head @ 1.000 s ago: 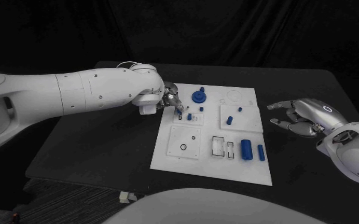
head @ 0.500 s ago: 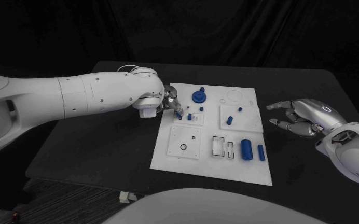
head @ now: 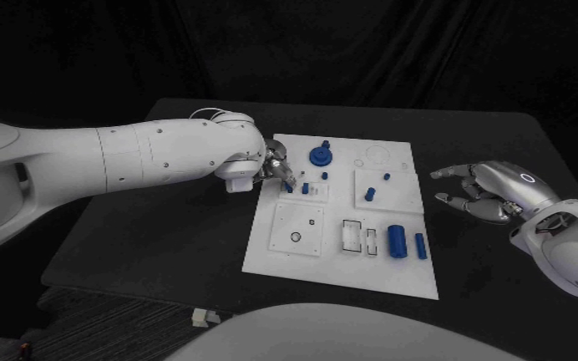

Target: Assemble the parts on the task board

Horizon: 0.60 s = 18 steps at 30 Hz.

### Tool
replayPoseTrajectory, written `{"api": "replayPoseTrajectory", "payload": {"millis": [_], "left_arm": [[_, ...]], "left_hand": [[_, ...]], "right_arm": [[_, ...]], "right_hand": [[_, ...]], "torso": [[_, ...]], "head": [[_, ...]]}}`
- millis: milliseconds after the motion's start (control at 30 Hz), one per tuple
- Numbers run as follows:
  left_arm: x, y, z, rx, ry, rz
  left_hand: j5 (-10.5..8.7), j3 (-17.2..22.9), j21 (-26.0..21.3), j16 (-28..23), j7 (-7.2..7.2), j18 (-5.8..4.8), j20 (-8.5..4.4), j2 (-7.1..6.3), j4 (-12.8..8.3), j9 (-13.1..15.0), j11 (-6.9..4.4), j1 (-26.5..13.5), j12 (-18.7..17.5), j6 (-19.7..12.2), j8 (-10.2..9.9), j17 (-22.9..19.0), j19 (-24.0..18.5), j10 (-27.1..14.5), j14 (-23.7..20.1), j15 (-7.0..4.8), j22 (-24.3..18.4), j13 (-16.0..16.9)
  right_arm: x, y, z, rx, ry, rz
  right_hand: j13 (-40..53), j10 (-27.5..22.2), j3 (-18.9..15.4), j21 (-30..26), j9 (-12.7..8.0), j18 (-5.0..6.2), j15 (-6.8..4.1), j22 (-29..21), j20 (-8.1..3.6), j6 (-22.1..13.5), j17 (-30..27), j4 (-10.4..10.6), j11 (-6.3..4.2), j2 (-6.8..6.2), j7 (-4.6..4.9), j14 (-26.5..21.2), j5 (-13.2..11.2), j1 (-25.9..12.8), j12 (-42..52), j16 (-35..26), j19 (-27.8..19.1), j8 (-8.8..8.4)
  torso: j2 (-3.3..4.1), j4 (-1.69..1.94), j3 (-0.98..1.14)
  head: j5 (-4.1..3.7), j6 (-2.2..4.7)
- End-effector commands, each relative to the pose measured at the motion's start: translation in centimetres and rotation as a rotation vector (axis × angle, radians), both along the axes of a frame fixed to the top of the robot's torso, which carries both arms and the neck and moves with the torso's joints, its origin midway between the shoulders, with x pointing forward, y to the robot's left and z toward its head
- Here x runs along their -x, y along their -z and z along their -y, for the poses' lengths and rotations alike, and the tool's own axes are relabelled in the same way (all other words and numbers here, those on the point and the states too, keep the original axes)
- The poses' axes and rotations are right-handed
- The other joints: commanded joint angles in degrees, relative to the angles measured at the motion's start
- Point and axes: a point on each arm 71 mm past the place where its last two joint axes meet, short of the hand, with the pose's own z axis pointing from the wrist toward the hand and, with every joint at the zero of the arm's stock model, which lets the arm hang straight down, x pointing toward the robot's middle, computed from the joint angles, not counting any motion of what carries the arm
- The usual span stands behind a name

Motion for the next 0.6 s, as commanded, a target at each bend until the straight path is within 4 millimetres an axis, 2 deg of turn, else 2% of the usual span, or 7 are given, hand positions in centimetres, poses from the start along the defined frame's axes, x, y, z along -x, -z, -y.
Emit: {"api": "replayPoseTrajectory", "payload": {"millis": [33, 133, 600], "left_arm": [[0.17, 0.38, 0.22, 0.015, 0.007, 0.005], [0.24, 0.48, 0.16, 0.013, 0.008, 0.000], [0.38, 0.73, 0.11, 0.004, 0.017, -0.019]], "left_hand": [[0.03, 0.0, 0.2, 0.2, -0.39, 0.66, -0.23, 0.54, 0.1, -0.1, -0.38, 0.2, 0.1, -0.2, -0.4, 15.1, 1.3, 5.6, 5.8, -0.39, 12.6, 14.8], [0.07, 0.0, 0.2, 0.2, -0.39, 0.67, -0.23, 0.56, 0.1, -0.1, -0.38, 0.2, 0.1, -0.2, -0.4, 15.1, 1.3, 5.6, 5.8, -0.40, 12.6, 14.8], [-0.24, -0.4, 0.0, 0.2, -0.39, 0.72, -0.25, 0.44, 0.0, -0.2, -0.38, 0.3, -0.1, -0.3, -0.4, 15.1, 1.1, 5.4, 5.8, -0.41, 12.5, 14.6]], "right_arm": [[0.01, 0.11, 0.12, 0.006, 0.015, -0.002], [0.01, 0.14, 0.12, 0.006, 0.016, -0.003], [0.00, 0.36, 0.14, 0.010, 0.020, -0.009]], "right_hand": [[10.1, 2.0, 0.3, -0.3, -0.1, 0.47, 0.28, 7.9, 0.05, 0.5, 10.8, 0.1, 0.39, -0.09, 0.08, 4.9, 0.4, 0.6, -0.2, -0.3, -0.3, -0.34], [10.1, 2.0, 0.3, -0.3, -0.1, 0.47, 0.27, 7.9, 0.05, 0.5, 10.8, 0.1, 0.39, -0.10, 0.08, 4.9, 0.4, 0.6, -0.2, -0.3, -0.3, -0.35], [10.1, 2.0, 0.5, -0.3, -0.1, 0.47, 0.26, 7.9, 0.05, 0.5, 10.8, 0.0, 0.37, -0.14, 0.07, 4.9, 0.7, 0.7, -0.2, -0.4, -0.3, -0.39]], "torso": [[-0.02, 0.16, -0.01], [-0.01, 0.10, 0.05], [-0.02, 0.13, 0.08]], "head": [[-0.16, 0.01], [-0.07, 0.01], [0.04, 0.01]]}}
